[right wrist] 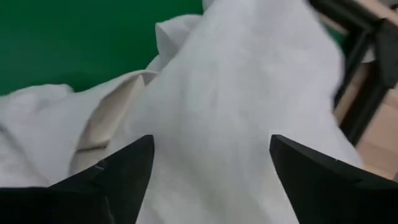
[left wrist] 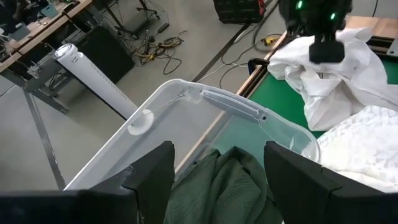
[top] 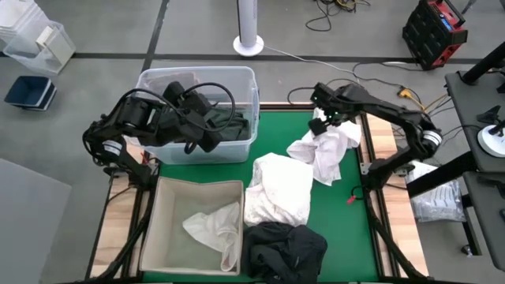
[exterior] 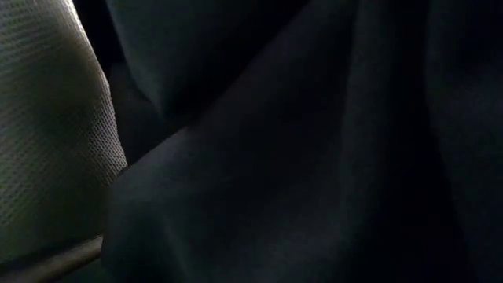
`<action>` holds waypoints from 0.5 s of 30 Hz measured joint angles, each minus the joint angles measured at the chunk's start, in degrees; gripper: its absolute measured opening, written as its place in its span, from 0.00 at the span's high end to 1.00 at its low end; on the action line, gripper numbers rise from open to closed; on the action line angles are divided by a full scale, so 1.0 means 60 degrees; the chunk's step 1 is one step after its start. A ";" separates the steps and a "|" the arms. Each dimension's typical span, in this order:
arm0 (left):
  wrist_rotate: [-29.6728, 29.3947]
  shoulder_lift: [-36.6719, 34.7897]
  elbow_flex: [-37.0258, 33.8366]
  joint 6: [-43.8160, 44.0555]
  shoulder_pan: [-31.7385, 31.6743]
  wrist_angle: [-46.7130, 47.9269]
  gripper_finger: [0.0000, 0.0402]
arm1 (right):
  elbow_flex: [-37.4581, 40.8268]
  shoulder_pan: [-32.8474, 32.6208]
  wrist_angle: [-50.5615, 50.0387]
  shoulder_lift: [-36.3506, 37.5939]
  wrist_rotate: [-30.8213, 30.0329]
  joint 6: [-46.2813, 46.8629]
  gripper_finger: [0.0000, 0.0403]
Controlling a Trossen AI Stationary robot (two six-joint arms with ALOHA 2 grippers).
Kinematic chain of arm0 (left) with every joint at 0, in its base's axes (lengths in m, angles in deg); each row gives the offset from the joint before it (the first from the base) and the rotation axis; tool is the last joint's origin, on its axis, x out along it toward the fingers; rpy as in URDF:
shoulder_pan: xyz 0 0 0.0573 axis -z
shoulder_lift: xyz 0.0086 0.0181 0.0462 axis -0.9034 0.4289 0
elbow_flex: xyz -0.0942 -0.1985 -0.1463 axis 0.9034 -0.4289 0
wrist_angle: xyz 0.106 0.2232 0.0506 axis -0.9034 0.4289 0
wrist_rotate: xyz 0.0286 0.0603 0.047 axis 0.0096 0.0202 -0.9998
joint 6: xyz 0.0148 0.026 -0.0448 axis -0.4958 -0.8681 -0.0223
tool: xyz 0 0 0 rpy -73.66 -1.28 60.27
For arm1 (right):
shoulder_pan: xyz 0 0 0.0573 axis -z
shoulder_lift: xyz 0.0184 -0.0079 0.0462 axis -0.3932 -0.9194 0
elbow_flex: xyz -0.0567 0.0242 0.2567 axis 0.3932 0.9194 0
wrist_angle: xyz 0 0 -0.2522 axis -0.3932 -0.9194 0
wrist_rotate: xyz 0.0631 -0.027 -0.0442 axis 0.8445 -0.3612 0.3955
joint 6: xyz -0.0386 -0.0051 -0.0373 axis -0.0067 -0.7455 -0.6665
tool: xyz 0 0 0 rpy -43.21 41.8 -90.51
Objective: Sort clothes
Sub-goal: Put the top white polo shirt into the brown bin
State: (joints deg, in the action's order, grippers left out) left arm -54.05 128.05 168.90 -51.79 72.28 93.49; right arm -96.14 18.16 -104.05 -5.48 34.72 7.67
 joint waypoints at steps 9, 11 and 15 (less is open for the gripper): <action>-0.0041 0.0000 0.0000 0.0093 0.0000 0.0000 0.44 | 0.1877 0.0107 0.2348 -0.0741 0.0842 0.0017 0.17; -0.0087 0.0000 0.0000 0.0099 0.0000 0.0000 0.44 | 0.2271 0.0123 0.2861 -0.0867 0.0903 0.0115 0.19; -0.0122 0.0000 0.0000 0.0099 -0.0004 0.0000 0.44 | 0.2797 0.0121 0.3554 -0.1035 0.0892 0.0045 0.28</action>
State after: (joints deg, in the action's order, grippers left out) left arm -54.79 128.05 168.90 -51.19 72.26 93.49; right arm -79.36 18.89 -82.73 -11.69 40.08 7.94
